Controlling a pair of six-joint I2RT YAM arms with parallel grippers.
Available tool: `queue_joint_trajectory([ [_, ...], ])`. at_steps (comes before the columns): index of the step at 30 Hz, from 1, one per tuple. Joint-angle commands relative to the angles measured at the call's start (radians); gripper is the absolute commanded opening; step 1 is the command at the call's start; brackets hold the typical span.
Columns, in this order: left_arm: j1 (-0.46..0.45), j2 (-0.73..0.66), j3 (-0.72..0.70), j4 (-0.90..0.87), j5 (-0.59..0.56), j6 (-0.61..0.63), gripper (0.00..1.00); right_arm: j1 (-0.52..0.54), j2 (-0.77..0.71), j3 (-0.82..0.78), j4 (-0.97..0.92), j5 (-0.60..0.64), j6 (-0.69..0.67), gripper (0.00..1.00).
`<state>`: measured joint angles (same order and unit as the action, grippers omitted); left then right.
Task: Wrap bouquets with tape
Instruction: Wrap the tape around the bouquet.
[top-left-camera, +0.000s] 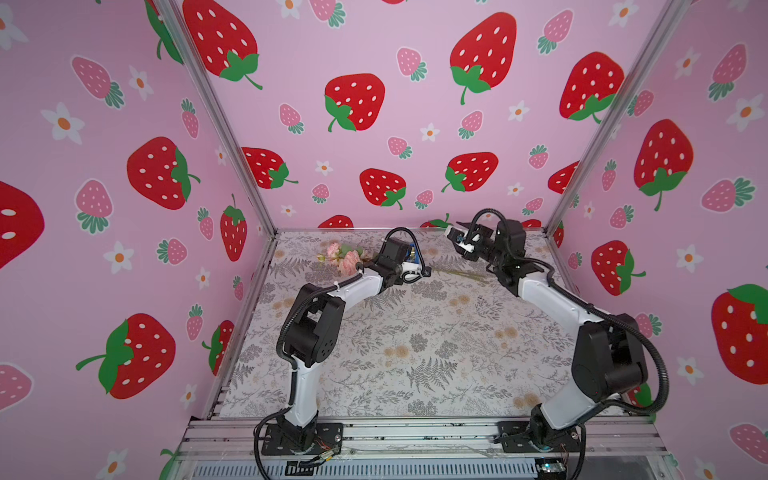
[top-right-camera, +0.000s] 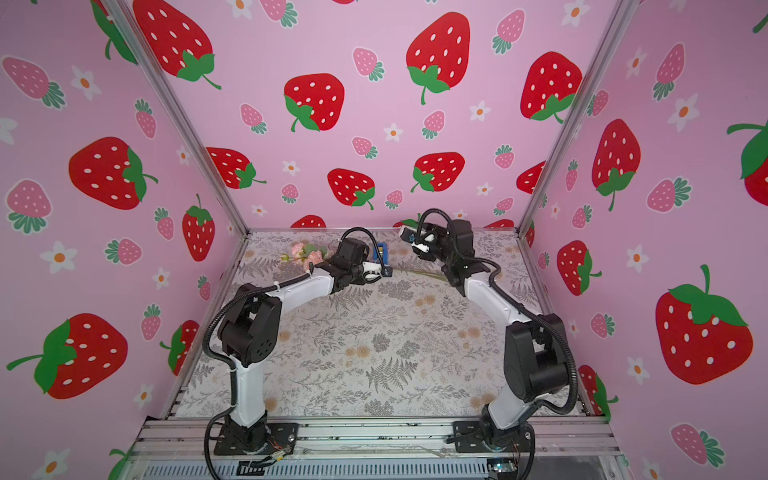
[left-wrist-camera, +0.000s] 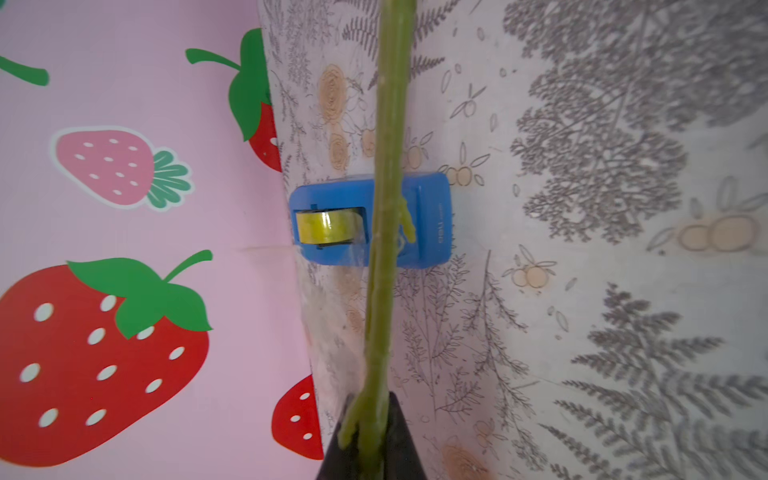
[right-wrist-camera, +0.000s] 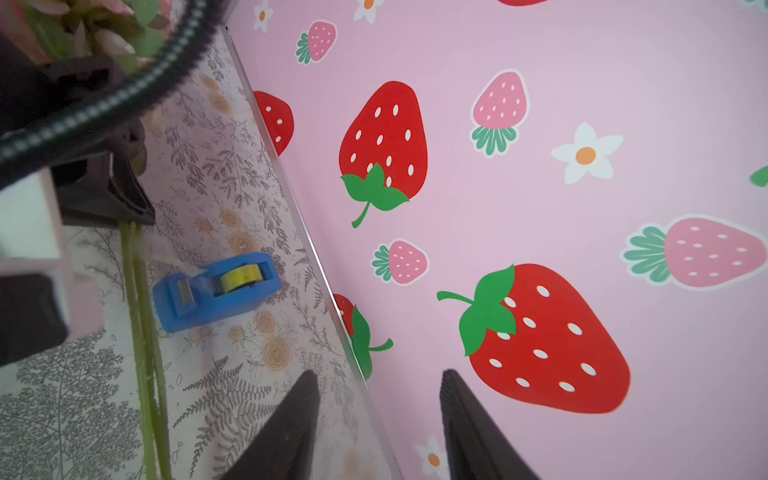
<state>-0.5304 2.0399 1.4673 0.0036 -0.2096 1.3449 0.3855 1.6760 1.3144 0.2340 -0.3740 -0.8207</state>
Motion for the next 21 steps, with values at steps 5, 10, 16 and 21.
queue_joint_trajectory([
  [5,-0.033,-0.03,-0.101,0.369,-0.059,0.129,0.0,0.003,0.255,0.263,-0.551,-0.212,0.007,0.56],
  [10,-0.045,-0.047,-0.152,0.411,-0.051,0.151,0.0,0.004,0.412,0.447,-0.771,-0.279,-0.06,0.59],
  [16,-0.045,-0.054,-0.174,0.425,-0.062,0.152,0.0,0.004,0.527,0.609,-0.938,-0.325,-0.113,0.59],
  [21,-0.045,-0.052,-0.183,0.441,-0.063,0.163,0.0,0.004,0.551,0.645,-0.978,-0.354,-0.123,0.59],
])
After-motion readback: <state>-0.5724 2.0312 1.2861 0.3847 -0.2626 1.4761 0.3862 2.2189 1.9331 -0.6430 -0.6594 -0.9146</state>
